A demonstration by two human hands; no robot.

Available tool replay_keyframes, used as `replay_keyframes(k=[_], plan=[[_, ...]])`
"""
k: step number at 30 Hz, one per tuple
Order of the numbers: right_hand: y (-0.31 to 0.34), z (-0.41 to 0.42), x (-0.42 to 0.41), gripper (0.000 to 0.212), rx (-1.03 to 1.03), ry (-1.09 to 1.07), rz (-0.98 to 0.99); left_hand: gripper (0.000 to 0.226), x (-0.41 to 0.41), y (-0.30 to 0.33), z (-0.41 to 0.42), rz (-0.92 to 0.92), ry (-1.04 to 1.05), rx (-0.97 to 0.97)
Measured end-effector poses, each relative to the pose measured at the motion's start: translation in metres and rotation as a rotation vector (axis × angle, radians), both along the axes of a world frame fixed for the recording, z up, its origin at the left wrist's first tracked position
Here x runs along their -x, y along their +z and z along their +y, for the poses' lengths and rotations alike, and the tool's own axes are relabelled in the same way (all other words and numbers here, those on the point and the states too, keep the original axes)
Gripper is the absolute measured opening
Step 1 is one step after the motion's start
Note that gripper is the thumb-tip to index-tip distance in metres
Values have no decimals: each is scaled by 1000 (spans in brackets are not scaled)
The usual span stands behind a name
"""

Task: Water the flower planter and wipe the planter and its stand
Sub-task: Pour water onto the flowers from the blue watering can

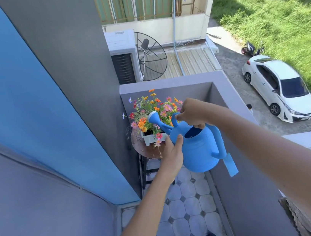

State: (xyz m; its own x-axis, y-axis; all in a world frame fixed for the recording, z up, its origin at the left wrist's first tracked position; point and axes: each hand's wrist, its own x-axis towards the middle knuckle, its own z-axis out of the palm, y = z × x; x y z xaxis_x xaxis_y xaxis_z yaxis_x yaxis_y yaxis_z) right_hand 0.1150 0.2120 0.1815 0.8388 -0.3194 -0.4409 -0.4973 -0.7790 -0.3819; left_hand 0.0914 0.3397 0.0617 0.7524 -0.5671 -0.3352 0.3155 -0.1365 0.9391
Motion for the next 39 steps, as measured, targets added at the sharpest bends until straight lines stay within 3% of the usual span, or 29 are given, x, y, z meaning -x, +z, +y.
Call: replay_keyframes(k=[6,9,14,23,29,39], plan=[[6,-16,15,27,13,-38,22,33,9,1,-16,-50,-53,-20],[9,-24,22,27,33,-56,21,20,12,4,-24,-50,-78,-1],[13,-39,29,28,62,-82,13,18,17,12,-38,-28,-104,58],[15,-63,39,23,77,-140,65,44,24,9,-63,-20,-147,73],[16,-75,43,31,34,-189,96,58,33,7,-75,-9,-161,31],[16,-87,32,27,60,-211,21,33,12,17,-84,-3,-189,78]])
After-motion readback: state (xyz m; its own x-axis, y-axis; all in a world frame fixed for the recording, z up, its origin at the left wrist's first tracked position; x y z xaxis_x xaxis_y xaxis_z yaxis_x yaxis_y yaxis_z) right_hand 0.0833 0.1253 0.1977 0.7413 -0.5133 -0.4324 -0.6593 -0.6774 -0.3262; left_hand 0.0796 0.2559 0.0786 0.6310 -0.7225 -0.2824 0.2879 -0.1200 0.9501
